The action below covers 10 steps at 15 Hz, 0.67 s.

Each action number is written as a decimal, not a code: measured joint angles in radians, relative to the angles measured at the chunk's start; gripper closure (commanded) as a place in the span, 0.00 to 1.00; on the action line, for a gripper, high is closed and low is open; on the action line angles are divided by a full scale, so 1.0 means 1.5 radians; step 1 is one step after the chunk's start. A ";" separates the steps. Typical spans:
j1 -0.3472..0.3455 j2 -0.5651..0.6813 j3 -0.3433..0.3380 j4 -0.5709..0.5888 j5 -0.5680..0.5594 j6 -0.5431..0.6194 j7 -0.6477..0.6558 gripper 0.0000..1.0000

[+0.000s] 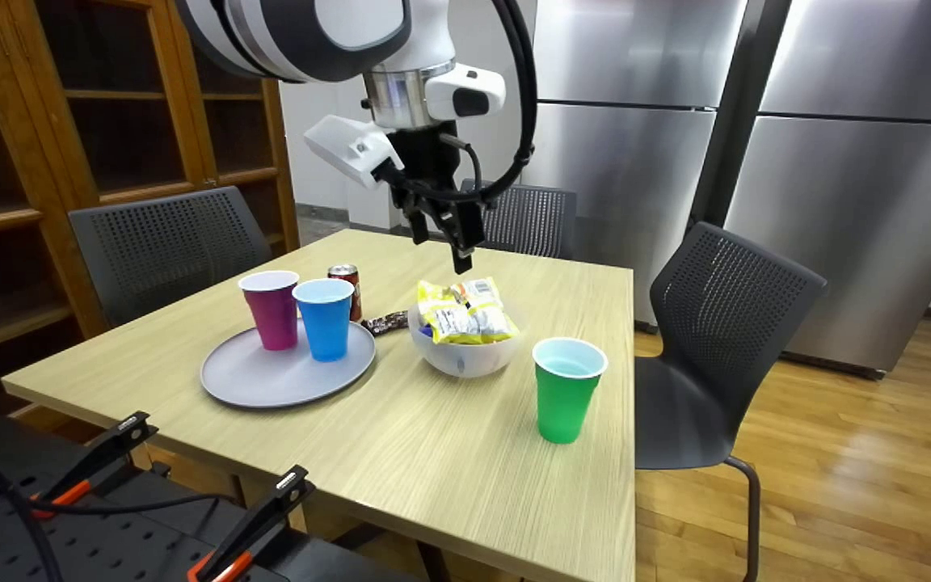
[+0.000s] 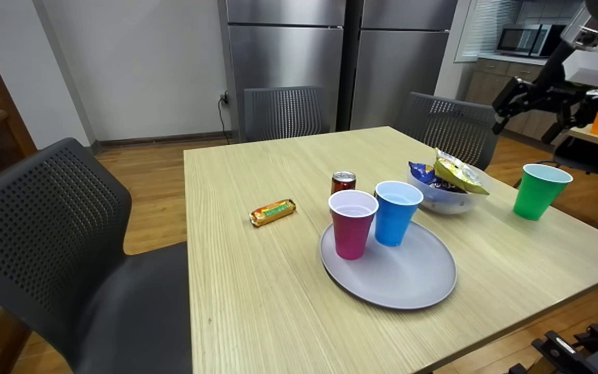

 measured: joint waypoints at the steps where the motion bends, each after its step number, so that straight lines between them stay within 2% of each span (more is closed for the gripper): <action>1: -0.011 0.000 -0.009 0.000 0.000 0.000 -0.004 0.00; 10: -0.095 0.040 -0.083 0.032 0.009 -0.027 -0.013 0.00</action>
